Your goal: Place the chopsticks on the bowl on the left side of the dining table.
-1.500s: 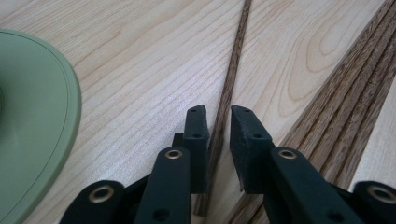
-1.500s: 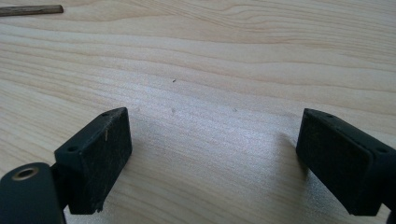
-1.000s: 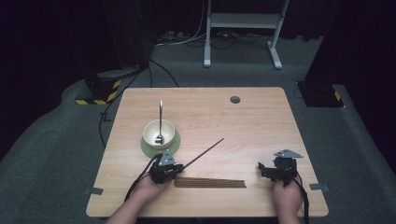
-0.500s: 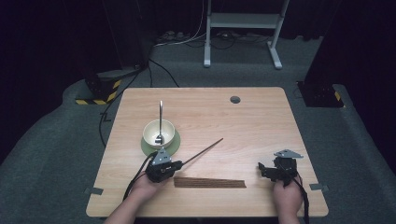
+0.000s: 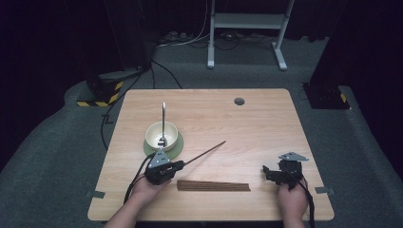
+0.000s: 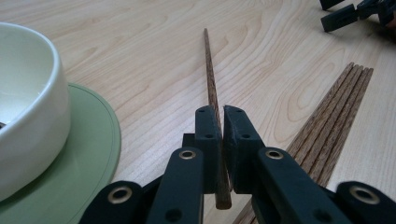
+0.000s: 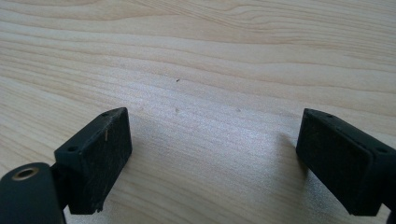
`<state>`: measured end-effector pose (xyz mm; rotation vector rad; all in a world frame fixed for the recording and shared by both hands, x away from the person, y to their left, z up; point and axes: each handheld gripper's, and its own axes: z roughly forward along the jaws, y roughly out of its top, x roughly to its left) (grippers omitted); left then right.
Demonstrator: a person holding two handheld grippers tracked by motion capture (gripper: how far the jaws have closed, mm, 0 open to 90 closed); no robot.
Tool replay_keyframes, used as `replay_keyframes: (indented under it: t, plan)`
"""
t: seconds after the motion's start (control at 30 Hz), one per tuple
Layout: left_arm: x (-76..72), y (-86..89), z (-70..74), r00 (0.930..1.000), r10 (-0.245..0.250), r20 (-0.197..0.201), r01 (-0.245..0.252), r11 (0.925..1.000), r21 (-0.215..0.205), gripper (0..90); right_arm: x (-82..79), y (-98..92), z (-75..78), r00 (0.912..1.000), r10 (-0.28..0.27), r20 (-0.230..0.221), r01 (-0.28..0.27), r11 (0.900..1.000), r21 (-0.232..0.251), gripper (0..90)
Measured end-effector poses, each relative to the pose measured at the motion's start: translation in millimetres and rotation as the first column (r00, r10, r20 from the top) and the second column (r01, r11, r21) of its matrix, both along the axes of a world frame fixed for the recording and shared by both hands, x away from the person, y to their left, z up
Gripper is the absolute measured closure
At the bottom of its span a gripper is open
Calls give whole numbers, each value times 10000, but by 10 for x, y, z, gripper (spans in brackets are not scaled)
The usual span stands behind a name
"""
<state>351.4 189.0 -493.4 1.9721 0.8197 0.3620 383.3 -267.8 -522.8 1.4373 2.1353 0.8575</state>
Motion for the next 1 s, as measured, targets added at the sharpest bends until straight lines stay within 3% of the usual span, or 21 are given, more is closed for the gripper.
replay_keyframes:
  t: [0.4, 0.53, 1.0]
  plan:
    - [-39, 46, 81, 9992, 44, 409, -29, 9993, -383, 844, 1, 1, -2, 10000, -12, 33, 12, 10000, -2, 104]
    - [-46, 85, 122, 9973, -24, 733, 61, 9988, -492, 844, 1, -1, -1, 10000, 9, 26, -9, 10000, -16, 104]
    - [-88, 248, 235, 9924, 594, 1077, -467, 9921, -1168, 844, 3, -3, -2, 10000, 50, 65, -49, 10000, -47, 105]
